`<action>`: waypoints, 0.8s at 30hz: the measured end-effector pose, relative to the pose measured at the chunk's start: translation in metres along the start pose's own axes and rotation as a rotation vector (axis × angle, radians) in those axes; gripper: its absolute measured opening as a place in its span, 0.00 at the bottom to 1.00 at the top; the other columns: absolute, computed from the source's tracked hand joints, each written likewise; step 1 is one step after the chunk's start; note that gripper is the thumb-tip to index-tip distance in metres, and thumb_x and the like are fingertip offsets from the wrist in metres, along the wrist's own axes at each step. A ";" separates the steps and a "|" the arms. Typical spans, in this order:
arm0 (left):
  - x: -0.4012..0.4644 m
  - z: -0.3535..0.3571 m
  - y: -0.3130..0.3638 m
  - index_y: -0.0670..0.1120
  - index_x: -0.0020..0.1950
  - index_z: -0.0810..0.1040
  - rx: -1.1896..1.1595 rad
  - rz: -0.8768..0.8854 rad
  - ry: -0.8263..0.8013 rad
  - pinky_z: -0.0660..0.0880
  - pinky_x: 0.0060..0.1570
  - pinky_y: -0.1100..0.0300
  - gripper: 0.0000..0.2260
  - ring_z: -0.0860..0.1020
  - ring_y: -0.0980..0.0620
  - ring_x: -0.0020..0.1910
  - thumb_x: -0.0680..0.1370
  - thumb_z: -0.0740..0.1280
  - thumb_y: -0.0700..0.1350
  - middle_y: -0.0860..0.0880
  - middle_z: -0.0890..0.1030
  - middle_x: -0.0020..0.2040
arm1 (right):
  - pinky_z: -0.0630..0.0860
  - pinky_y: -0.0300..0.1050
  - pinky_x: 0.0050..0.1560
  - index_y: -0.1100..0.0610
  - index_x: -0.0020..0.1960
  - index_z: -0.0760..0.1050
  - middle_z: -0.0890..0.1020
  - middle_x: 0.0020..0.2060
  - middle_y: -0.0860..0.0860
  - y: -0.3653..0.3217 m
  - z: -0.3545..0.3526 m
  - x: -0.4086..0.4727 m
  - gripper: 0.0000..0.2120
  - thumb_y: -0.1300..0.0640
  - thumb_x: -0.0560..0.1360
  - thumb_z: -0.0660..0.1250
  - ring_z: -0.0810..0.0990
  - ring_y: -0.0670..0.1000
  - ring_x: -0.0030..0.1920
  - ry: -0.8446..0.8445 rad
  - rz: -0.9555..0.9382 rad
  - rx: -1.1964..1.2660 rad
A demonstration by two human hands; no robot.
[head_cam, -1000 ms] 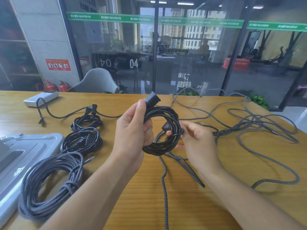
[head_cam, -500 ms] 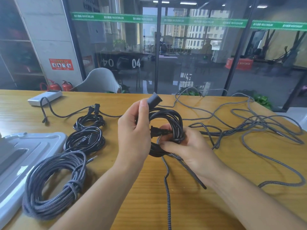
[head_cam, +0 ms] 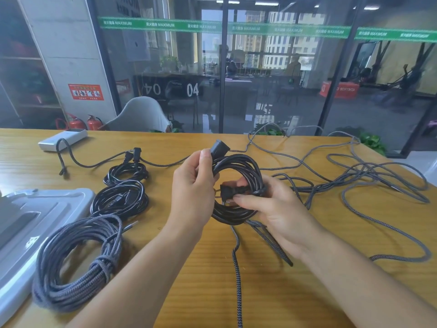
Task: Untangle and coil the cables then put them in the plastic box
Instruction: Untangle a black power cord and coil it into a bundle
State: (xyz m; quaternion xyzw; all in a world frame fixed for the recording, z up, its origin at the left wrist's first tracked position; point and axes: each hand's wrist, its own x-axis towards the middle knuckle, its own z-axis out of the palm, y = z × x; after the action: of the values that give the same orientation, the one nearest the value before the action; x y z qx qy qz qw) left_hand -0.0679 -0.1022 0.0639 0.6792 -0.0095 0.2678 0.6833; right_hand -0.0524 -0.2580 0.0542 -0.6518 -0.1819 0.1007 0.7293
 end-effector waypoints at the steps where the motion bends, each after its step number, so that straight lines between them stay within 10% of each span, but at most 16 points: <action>1: 0.000 0.001 0.000 0.47 0.52 0.84 0.007 0.003 -0.007 0.76 0.45 0.65 0.17 0.78 0.57 0.41 0.88 0.56 0.50 0.52 0.83 0.41 | 0.78 0.55 0.65 0.63 0.56 0.77 0.87 0.55 0.56 0.000 -0.001 0.001 0.09 0.71 0.77 0.69 0.86 0.58 0.57 0.008 0.012 0.038; 11: 0.005 -0.002 -0.004 0.43 0.51 0.82 0.043 0.006 0.009 0.74 0.40 0.62 0.18 0.75 0.55 0.37 0.88 0.56 0.50 0.50 0.79 0.38 | 0.80 0.51 0.61 0.62 0.63 0.80 0.87 0.56 0.57 0.012 0.007 0.003 0.14 0.65 0.77 0.70 0.85 0.55 0.52 0.082 0.006 0.220; 17: 0.008 -0.008 -0.006 0.35 0.52 0.75 0.008 -0.101 0.024 0.68 0.33 0.60 0.20 0.69 0.55 0.33 0.88 0.57 0.51 0.48 0.69 0.36 | 0.77 0.53 0.62 0.59 0.76 0.69 0.81 0.56 0.59 0.001 -0.001 0.000 0.34 0.75 0.72 0.68 0.80 0.57 0.56 -0.316 -0.016 0.280; 24: 0.000 0.002 -0.006 0.45 0.53 0.83 -0.012 -0.136 -0.008 0.70 0.33 0.61 0.18 0.72 0.56 0.33 0.88 0.56 0.52 0.55 0.76 0.32 | 0.81 0.48 0.55 0.49 0.69 0.76 0.85 0.45 0.49 0.008 0.010 -0.002 0.30 0.68 0.72 0.79 0.84 0.50 0.51 0.033 -0.219 -0.098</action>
State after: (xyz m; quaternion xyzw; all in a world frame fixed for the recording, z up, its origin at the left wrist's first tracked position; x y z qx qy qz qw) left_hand -0.0646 -0.1037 0.0587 0.6754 0.0324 0.2177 0.7038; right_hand -0.0577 -0.2483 0.0469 -0.6645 -0.2448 0.0005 0.7061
